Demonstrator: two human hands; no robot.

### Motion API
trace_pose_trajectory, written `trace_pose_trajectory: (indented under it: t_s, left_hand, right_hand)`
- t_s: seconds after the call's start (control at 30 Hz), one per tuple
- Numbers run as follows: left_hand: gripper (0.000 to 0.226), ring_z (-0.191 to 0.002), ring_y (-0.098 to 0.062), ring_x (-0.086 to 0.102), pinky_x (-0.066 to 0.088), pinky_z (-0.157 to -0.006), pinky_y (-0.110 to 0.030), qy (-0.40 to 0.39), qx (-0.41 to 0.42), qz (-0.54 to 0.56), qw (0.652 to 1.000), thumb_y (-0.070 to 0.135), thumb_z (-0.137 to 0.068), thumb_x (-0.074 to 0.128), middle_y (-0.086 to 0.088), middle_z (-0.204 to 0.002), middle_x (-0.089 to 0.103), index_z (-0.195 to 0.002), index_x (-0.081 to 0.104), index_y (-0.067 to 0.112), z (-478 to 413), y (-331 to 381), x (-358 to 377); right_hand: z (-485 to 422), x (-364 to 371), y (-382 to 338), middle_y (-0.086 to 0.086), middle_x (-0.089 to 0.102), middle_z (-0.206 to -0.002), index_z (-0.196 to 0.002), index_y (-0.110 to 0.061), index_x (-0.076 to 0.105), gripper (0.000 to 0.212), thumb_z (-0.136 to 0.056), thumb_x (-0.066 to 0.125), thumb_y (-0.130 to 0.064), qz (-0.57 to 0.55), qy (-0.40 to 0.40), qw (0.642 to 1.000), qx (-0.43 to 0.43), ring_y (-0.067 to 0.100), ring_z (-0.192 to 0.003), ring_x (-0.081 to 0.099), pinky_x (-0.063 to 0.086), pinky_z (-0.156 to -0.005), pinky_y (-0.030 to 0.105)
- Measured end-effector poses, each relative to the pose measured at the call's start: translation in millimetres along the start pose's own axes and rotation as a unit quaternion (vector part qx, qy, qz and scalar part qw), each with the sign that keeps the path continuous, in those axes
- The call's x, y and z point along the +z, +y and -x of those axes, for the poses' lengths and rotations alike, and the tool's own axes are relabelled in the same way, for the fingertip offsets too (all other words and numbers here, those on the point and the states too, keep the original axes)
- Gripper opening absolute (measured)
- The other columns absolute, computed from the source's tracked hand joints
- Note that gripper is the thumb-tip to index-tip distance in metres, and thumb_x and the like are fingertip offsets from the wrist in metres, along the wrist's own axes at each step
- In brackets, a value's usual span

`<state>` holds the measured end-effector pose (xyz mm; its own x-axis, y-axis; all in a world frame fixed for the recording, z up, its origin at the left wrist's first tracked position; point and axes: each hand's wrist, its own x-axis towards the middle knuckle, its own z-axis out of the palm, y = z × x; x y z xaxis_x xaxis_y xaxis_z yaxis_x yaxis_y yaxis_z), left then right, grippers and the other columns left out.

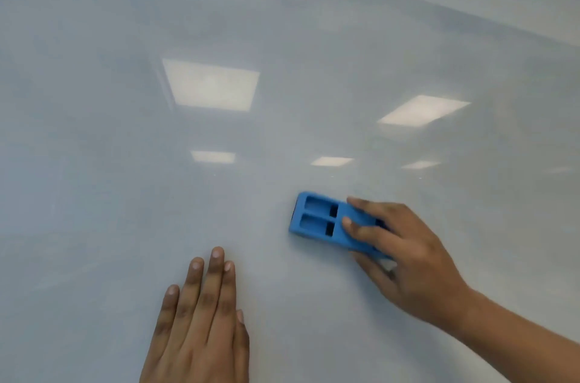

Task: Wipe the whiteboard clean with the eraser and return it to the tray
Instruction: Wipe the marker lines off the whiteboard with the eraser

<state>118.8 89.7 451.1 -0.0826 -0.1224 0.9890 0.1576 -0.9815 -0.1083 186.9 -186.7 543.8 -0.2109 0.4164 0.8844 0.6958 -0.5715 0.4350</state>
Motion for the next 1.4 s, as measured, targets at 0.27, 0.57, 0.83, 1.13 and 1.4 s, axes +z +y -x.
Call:
trace_pose_trajectory:
  t_s: [0.27,0.57,0.83,1.13,1.4]
  left_hand:
    - [0.051,-0.159,-0.014,0.011,0.011,-0.127,-0.034,0.023,0.021,0.014,0.999,0.026,-0.097,0.029,-0.009,-0.152,0.044,-0.138,0.050,0.004,-2,15,11]
    - [0.054,-0.158,-0.017,0.014,0.014,-0.126,-0.035,0.020,0.047,0.008,0.999,0.019,-0.088,0.037,-0.015,-0.144,0.055,-0.137,0.051,0.003,1,27,20]
    - [0.053,-0.149,-0.025,0.031,0.020,-0.125,-0.038,0.001,0.028,0.026,0.999,0.018,-0.099,0.037,-0.015,-0.157,0.045,-0.146,0.051,0.000,5,33,7]
    - [0.052,-0.154,-0.027,0.028,0.020,-0.126,-0.043,-0.027,0.021,0.038,0.999,0.018,-0.104,0.036,-0.014,-0.163,0.036,-0.152,0.044,0.000,7,37,4]
    - [0.056,-0.158,-0.021,0.013,0.010,-0.130,-0.040,-0.076,0.002,0.067,0.995,0.021,-0.106,0.032,-0.011,-0.168,0.023,-0.159,0.030,0.002,7,39,-2]
  right_hand:
    - [-39,6,8,0.006,0.059,-0.131,-0.125,-0.018,0.069,0.044,-0.082,0.070,-0.029,-0.050,0.133,0.968,0.206,0.024,-0.115,0.060,0.048,-0.105,0.035]
    - [-8,-10,53,0.009,0.059,-0.130,-0.133,-0.018,0.064,0.048,-0.087,0.068,-0.033,-0.018,0.189,0.953,0.237,0.023,-0.118,0.058,0.047,-0.106,0.035]
    - [24,11,-24,-0.002,0.055,-0.126,-0.119,-0.022,0.069,0.046,-0.074,0.078,-0.024,-0.081,0.117,0.968,0.209,0.018,-0.109,0.061,0.052,-0.094,0.027]
    - [84,-25,40,-0.012,0.052,-0.118,-0.112,-0.033,0.059,0.050,-0.075,0.084,-0.010,-0.063,0.175,0.900,0.395,0.002,-0.104,0.058,0.057,-0.087,0.042]
    - [191,19,-92,-0.004,0.067,-0.119,-0.099,-0.033,0.067,0.024,-0.077,0.078,-0.029,-0.050,-0.018,0.991,0.126,0.015,-0.086,0.063,0.055,-0.069,0.025]
